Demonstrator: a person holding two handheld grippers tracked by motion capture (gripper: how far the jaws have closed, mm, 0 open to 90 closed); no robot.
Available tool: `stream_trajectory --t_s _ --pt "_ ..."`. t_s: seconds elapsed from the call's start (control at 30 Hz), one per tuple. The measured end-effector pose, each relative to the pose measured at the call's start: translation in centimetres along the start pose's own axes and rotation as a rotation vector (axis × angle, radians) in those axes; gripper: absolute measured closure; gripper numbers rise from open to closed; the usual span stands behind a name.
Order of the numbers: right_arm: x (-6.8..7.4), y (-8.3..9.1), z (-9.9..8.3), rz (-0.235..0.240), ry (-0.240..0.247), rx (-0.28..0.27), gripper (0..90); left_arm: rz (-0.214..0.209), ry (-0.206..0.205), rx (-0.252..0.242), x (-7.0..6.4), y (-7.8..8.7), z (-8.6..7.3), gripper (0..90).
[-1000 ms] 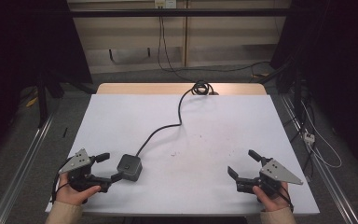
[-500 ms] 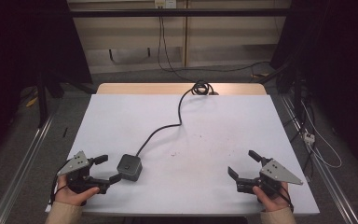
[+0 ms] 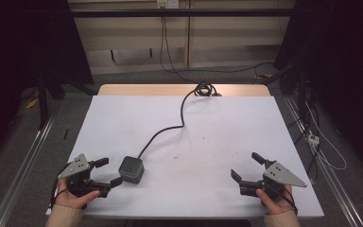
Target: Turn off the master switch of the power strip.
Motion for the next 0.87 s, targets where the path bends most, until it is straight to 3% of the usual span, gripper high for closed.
stream_trajectory --t_s 0.53,0.7,0.87 --pt "0.03 -0.15 -0.17 0.006 0.003 0.009 4.3 0.009 -0.007 0.011 0.07 0.01 -0.44 5.0" --pt "0.06 -0.31 -0.19 0.009 0.005 0.014 4.3 -0.012 -0.010 0.005 0.07 0.01 -0.44 5.0" --pt "0.09 -0.41 -0.22 0.008 0.006 0.019 4.4 0.003 -0.005 0.004 -0.01 0.03 -0.40 5.0"
Point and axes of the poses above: each handheld gripper's, and its own axes: y roughly backward along the jaws, z roughly out of its top, x roughly to its left, the point moved 5 cm from there along -y, roughly forward along the jaws, and after that the axes turned 12 degrees about x, right-handed, at the moved point
